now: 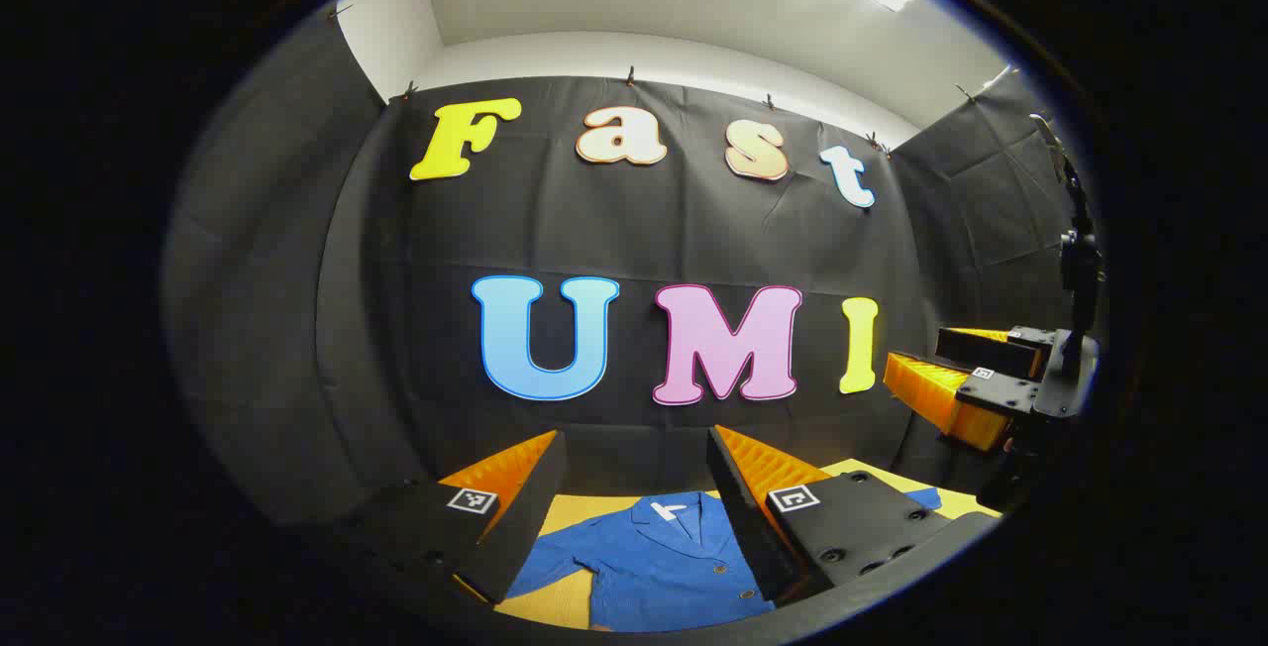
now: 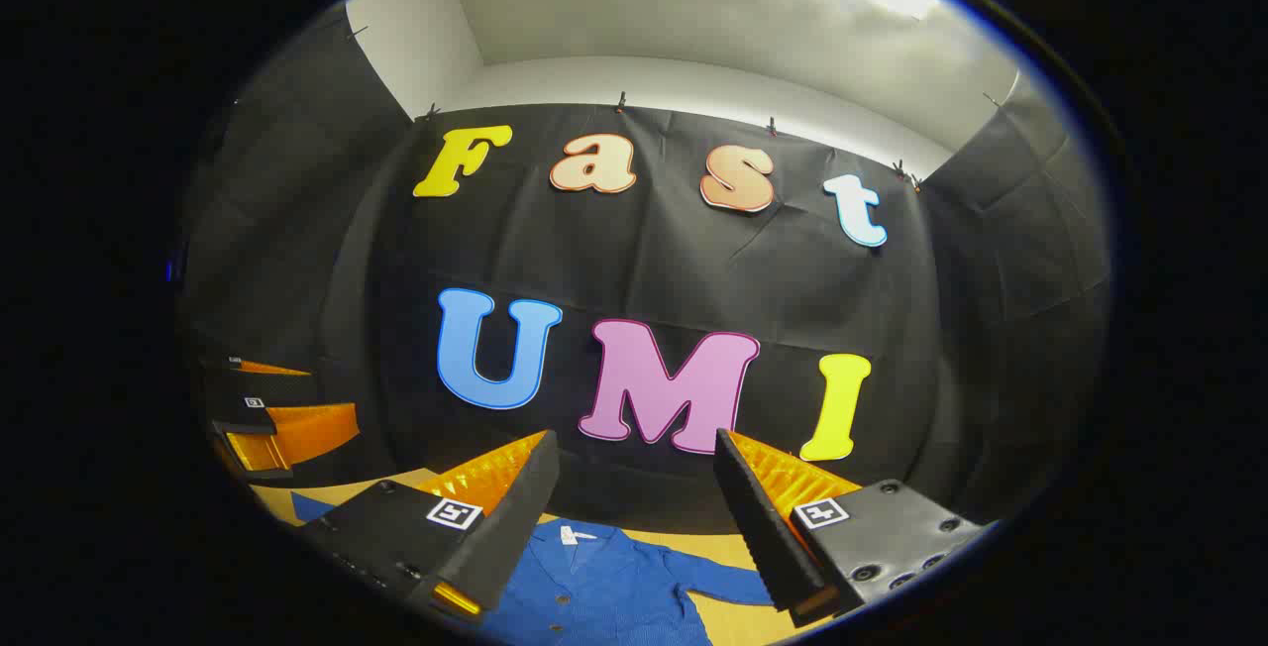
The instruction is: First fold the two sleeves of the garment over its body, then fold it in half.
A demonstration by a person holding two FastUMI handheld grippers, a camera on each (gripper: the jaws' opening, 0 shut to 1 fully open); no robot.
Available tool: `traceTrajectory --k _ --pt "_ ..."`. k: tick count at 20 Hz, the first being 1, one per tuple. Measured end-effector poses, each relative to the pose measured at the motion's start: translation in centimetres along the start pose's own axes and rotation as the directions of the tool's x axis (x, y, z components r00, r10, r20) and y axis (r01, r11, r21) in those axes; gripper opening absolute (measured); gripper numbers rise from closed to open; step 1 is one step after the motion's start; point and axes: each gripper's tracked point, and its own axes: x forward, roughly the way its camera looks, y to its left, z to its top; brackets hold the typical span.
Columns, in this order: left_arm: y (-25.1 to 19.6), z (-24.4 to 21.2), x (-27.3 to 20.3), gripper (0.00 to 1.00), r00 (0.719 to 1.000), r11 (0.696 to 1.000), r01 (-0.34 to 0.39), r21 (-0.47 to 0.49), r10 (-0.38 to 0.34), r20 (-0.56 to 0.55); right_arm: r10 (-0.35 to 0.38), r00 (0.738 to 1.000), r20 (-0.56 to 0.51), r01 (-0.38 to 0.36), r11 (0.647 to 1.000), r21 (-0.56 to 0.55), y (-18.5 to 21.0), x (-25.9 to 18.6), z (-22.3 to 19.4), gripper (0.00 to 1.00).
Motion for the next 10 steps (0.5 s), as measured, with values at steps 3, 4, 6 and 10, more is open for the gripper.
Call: traceTrajectory --k 3,4,6,10 --pt "0.13 -0.17 -0.19 0.82 1.000 1.000 -0.003 0.000 0.003 -0.007 -0.005 1.000 0.000 0.005 1.000 -0.005 0.02 -0.36 0.05 0.96" --pt "0.17 -0.22 -0.23 0.82 1.000 1.000 -0.005 0.000 0.005 -0.006 -0.006 1.000 -0.001 0.006 1.000 -0.004 -0.05 -0.42 0.05 0.96" --pt "0.01 -0.19 -0.34 0.82 1.000 1.000 0.000 -0.001 0.000 -0.005 -0.011 1.000 -0.002 0.011 1.000 -0.007 -0.19 -0.47 0.07 0.96" --pt "-0.38 -0.08 -0.33 0.82 1.000 1.000 0.013 -0.003 -0.013 -0.001 -0.030 0.999 0.013 0.030 0.999 -0.021 -0.65 -0.89 0.55 0.96"
